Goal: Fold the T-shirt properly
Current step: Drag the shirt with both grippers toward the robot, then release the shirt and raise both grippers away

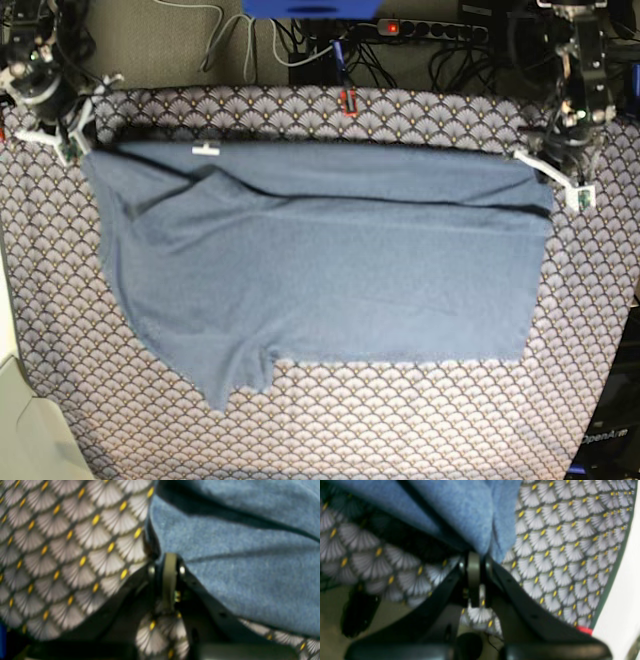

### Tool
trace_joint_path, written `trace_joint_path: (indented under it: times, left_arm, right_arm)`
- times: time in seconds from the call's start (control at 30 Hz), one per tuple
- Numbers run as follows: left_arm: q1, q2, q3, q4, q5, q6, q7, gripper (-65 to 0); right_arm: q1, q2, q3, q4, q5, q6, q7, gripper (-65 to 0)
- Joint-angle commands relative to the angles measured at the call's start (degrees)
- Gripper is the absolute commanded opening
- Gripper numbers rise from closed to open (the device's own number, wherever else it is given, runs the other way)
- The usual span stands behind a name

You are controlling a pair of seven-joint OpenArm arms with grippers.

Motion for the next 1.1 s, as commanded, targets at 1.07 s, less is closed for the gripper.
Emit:
trace_joint_path:
  times: [1.07]
  left_arm:
    - [8.0, -0.6, -3.0, 4.2, 0.9, 0.9, 0.4, -44.4]
  right_arm:
    - [-9.8, 1.0, 0.6, 3.1, 0.4, -0.6, 3.1, -53.7]
